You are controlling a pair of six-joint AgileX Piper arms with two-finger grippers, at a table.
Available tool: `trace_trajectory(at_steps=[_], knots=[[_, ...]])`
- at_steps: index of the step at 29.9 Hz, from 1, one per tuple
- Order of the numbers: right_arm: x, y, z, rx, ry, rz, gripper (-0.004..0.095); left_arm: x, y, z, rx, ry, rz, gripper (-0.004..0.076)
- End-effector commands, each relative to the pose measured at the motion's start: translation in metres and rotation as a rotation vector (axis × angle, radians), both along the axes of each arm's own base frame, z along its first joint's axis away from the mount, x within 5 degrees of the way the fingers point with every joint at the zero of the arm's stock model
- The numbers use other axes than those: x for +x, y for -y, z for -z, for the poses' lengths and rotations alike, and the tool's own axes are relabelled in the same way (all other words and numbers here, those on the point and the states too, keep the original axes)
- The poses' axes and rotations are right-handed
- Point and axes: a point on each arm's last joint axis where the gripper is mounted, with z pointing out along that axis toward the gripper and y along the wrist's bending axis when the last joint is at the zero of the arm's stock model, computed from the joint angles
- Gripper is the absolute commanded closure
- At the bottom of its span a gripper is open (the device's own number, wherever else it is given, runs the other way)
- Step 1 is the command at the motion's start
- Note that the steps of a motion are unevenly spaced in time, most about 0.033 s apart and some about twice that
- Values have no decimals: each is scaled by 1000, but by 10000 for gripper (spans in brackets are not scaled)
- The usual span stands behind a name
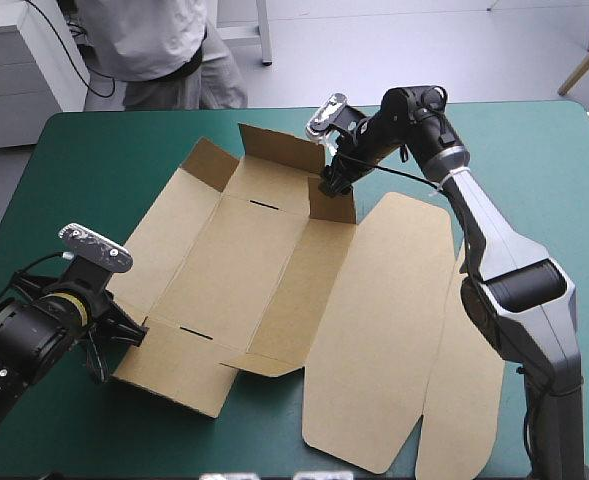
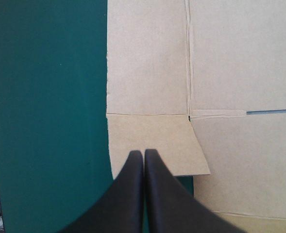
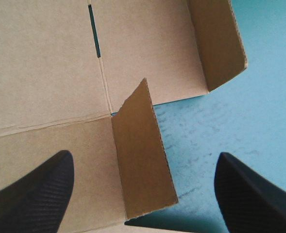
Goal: Fold the box
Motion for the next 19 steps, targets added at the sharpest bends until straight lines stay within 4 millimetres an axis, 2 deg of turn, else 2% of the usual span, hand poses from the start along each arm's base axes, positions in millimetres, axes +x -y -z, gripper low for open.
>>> trace_trajectory(at_steps=[1,10,19], knots=[[-4,0,-30,59,108,-4,182,2,0,-14,-19,74,7,734],[5,-9,-5,90,37,-12,269,1,1,-13,-27,66,3,734],[11,-12,13,81,-2,-22,484,1,2,-12,-45,54,4,734]])
